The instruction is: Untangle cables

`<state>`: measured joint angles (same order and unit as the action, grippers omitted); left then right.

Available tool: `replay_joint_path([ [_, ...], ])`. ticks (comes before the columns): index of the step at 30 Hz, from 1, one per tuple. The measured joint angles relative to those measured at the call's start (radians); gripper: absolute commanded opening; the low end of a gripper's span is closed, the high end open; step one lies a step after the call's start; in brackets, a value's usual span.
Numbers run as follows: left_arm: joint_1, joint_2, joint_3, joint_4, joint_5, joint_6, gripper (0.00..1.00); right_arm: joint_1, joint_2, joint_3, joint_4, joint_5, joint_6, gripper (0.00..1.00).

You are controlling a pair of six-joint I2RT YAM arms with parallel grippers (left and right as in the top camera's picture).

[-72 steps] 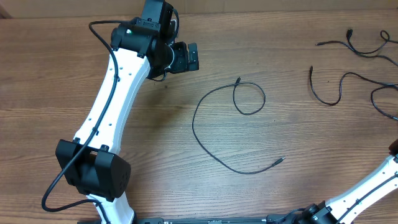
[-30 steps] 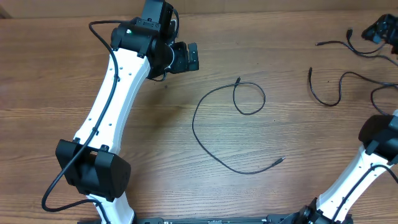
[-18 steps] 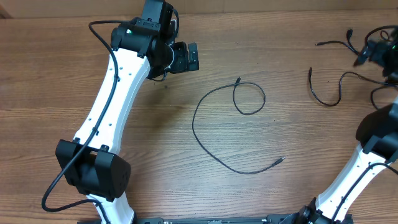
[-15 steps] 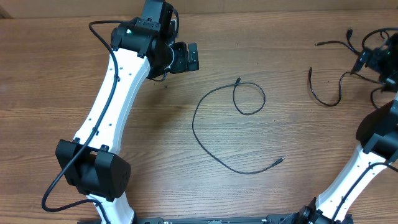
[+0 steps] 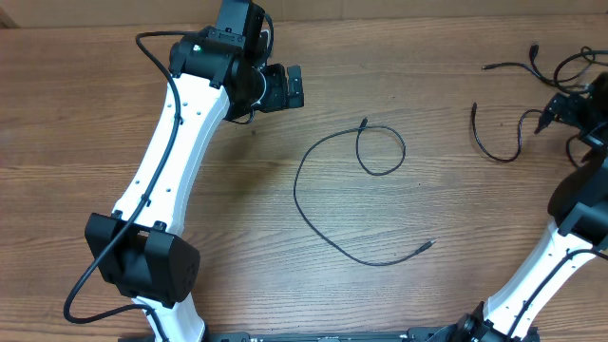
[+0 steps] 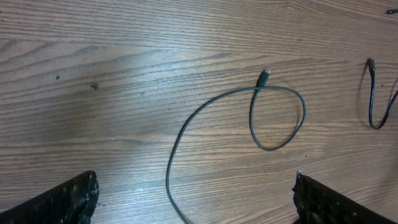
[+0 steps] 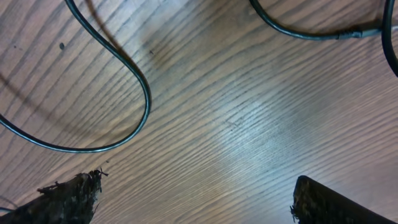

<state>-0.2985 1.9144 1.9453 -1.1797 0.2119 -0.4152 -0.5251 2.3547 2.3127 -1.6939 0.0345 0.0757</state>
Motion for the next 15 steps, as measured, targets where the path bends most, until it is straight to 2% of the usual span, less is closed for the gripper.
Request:
replay_joint_path([
  [6, 0.000, 0.000, 0.000, 0.000, 0.000, 0.000, 0.99, -0.001, -0.061, -0.013, 0.000, -0.001, 0.006, 1.00],
  [15, 0.000, 0.000, 0.000, 0.000, 0.000, 0.000, 1.00, 0.005, -0.365, -0.060, 0.026, -0.006, 0.006, 1.00],
])
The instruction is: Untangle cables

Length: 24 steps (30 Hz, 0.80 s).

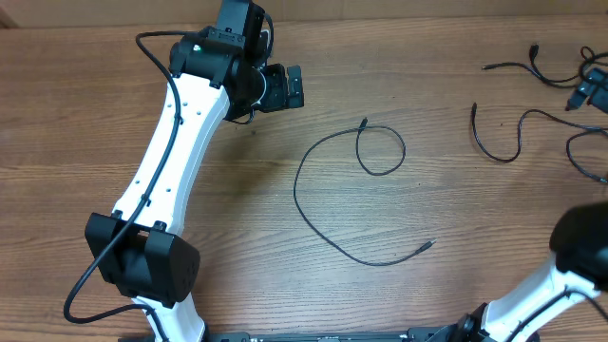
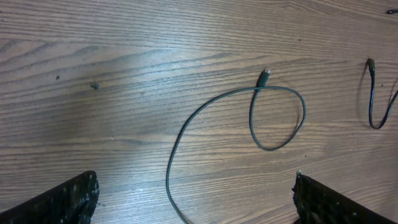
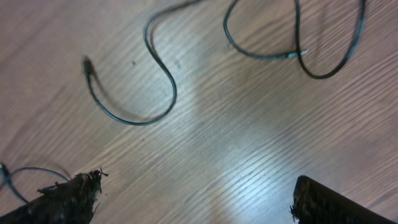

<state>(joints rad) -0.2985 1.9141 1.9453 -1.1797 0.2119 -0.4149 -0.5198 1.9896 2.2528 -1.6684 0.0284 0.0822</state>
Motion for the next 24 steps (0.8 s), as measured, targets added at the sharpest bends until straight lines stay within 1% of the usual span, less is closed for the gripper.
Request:
replay_joint_path([
  [3, 0.000, 0.000, 0.000, 0.000, 0.000, 0.000, 1.00, 0.010, -0.091, -0.125, 0.065, 0.000, 0.000, 1.00],
  [6, 0.000, 0.000, 0.000, 0.000, 0.000, 0.000, 1.00, 0.016, -0.162, -0.304, 0.176, 0.000, -0.001, 1.00],
  [13, 0.000, 0.000, 0.000, 0.000, 0.000, 0.000, 1.00, 0.013, -0.262, -0.686, 0.414, -0.003, -0.001, 1.00],
  [14, 0.000, 0.000, 0.000, 0.000, 0.000, 0.000, 1.00, 0.012, -0.263, -0.700, 0.422, -0.003, -0.001, 1.00],
  [20, 0.000, 0.000, 0.000, 0.001, 0.000, 0.000, 1.00, -0.029, -0.266, -0.897, 0.609, -0.002, -0.001, 1.00],
  [24, 0.000, 0.000, 0.000, 0.001, 0.000, 0.000, 1.00, -0.092, -0.266, -0.953, 0.679, -0.004, -0.001, 1.00],
])
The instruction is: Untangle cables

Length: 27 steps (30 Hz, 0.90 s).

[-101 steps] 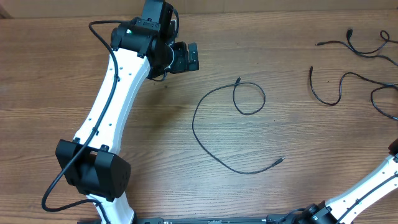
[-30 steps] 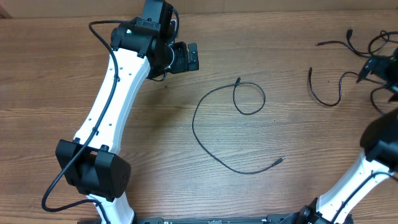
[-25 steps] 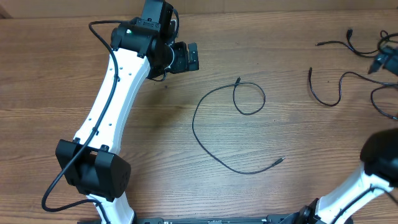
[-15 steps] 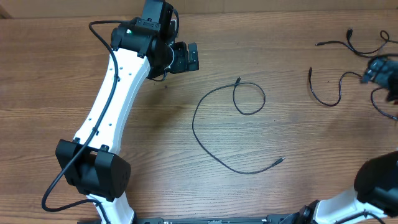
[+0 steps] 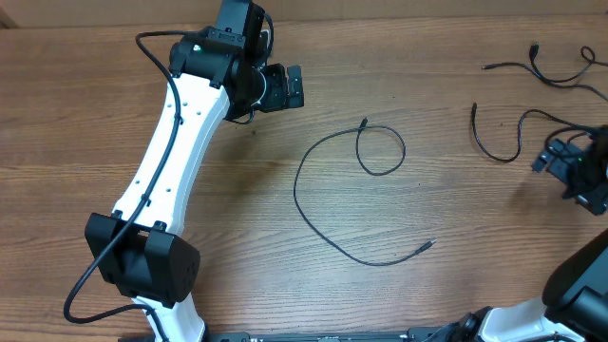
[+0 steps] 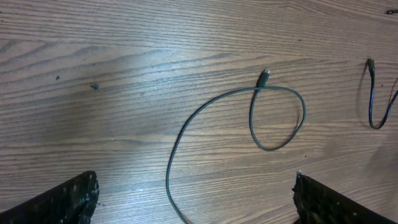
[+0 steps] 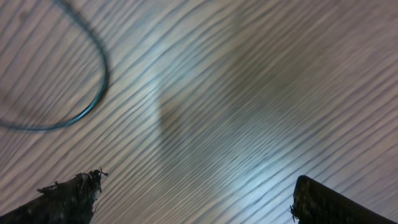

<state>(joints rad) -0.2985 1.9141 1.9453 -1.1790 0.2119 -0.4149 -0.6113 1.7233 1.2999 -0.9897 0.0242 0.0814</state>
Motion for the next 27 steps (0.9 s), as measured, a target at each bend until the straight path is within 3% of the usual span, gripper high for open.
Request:
replay_joint_path([
  [7, 0.000, 0.000, 0.000, 0.000, 0.000, 0.000, 1.00, -0.068, 0.003, -0.032, 0.058, -0.001, -0.006, 1.00],
  [27, 0.000, 0.000, 0.000, 0.000, 0.000, 0.000, 0.99, -0.069, 0.172, -0.032, 0.234, 0.066, -0.056, 1.00],
])
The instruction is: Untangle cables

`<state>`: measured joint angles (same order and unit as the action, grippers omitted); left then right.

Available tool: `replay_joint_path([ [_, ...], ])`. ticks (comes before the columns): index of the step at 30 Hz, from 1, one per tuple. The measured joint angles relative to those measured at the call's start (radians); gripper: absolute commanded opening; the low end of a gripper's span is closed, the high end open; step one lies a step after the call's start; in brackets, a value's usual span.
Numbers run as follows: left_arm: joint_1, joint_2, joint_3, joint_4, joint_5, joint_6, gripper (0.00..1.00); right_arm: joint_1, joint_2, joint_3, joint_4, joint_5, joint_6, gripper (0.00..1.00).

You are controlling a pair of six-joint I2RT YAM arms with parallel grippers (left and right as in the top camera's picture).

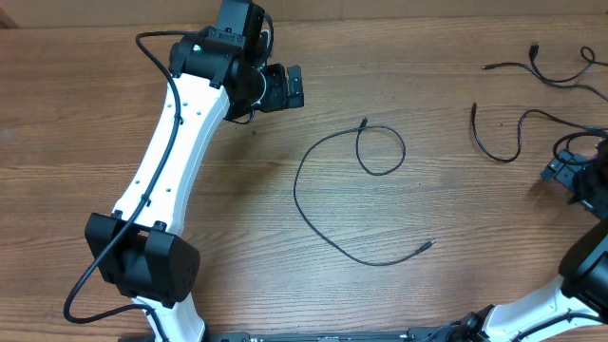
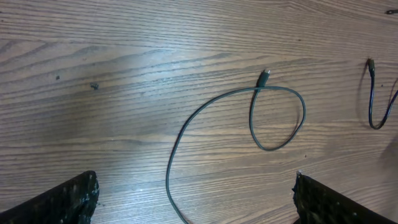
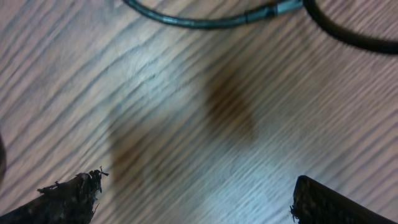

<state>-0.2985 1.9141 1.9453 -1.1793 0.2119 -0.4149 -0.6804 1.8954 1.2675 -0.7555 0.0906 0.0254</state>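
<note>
A long black cable [image 1: 306, 215] lies mid-table, curled into a small loop [image 1: 384, 152] at its far end; the left wrist view shows this loop [image 2: 277, 118]. A second black cable [image 1: 496, 157] lies to the right, and a third cable [image 1: 537, 69] at the far right corner. My left gripper [image 1: 291, 87] hangs open above bare wood, left of the loop, its fingers [image 2: 74, 196] wide apart. My right gripper [image 1: 557, 172] is open just right of the second cable, with nothing between its fingers [image 3: 314, 199]. A cable end with a plug [image 3: 217, 20] lies ahead of it.
The table [image 1: 228, 237] is brown wood. The left arm's white links [image 1: 166, 161] stretch over the table's left side. The right arm's base [image 1: 560, 285] rises at the near right corner.
My right gripper has shifted a little to the right and toward the near edge. Its view now shows a plugged cable end at the top. The left arm and cables are unchanged.
My right gripper stood open by the right-hand cables, then was at the far right edge, higher up. After that it was low beside the second cable, where it still is. My left gripper stayed open and still, and no cable has moved.
</note>
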Motion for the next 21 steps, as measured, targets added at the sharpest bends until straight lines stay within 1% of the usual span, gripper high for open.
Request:
replay_joint_path([
  [6, 0.000, 0.000, 0.000, 0.000, 0.000, 0.000, 1.00, -0.001, 0.078, 0.000, 0.050, 0.014, -0.003, 1.00],
  [21, 0.000, 0.000, 0.000, 0.000, 0.000, 0.000, 1.00, -0.053, 0.139, 0.024, 0.255, -0.023, -0.002, 1.00],
])
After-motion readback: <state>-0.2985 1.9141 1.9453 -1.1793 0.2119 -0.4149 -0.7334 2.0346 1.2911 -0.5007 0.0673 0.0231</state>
